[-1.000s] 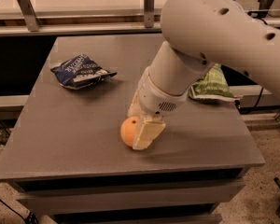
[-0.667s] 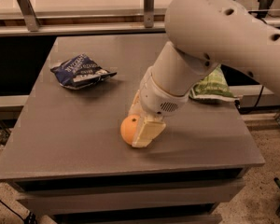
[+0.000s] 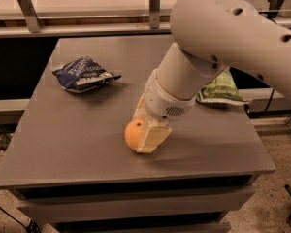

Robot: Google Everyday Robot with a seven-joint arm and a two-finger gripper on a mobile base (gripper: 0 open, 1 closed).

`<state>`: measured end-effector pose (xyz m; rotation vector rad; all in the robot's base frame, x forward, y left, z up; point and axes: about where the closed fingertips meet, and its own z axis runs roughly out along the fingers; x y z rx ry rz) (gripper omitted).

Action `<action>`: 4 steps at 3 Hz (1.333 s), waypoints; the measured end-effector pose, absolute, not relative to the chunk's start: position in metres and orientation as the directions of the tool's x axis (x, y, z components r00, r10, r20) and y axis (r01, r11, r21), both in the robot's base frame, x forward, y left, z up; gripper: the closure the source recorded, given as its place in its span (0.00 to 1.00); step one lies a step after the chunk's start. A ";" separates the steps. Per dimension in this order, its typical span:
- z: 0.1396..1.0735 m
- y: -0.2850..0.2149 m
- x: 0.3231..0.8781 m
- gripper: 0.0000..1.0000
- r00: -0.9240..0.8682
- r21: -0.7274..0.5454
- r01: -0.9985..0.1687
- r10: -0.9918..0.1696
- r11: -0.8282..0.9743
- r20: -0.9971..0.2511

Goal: Move orange near blue chip bag

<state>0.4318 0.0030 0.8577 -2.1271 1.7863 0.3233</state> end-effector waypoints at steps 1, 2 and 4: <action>0.868 0.003 0.445 1.00 0.184 -0.160 -0.979 -0.898 -0.130 -0.399; 0.882 0.004 0.478 1.00 0.191 -0.217 -0.970 -0.898 -0.111 -0.396; 0.887 0.036 0.546 1.00 0.202 -0.272 -0.959 -0.860 -0.076 -0.469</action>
Offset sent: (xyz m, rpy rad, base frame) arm 0.0956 0.0037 0.0450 0.0417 -0.1816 -0.0549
